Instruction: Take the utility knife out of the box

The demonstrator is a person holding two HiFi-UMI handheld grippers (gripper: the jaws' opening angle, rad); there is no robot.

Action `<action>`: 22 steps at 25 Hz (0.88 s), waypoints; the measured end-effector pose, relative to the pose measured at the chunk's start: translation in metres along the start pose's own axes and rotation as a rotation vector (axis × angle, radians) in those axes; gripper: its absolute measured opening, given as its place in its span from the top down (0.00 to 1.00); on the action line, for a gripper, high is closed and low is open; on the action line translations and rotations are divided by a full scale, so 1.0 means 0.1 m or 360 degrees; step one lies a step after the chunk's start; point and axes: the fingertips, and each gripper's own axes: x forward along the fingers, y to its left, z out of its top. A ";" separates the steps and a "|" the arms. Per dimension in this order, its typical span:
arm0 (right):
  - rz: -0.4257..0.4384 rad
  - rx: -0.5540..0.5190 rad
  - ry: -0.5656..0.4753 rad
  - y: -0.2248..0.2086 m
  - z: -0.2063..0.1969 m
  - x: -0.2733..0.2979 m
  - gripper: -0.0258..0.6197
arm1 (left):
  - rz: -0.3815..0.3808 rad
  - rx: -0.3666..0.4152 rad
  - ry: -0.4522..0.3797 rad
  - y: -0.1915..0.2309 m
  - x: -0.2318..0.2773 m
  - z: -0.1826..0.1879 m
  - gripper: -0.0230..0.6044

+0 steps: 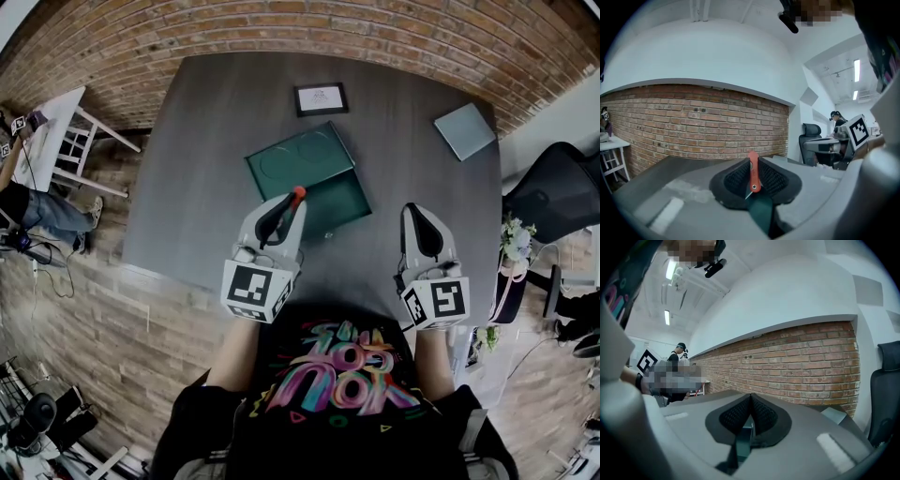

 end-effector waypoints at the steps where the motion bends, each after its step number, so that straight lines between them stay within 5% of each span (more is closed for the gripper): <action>1: 0.0002 0.0000 0.0004 0.00 -0.01 0.00 0.96 | -0.0002 0.0000 0.0003 0.00 0.01 0.00 0.88; 22: 0.0024 0.0009 0.0037 0.04 -0.07 0.05 0.96 | -0.0003 0.0013 0.0027 0.06 0.06 -0.04 0.88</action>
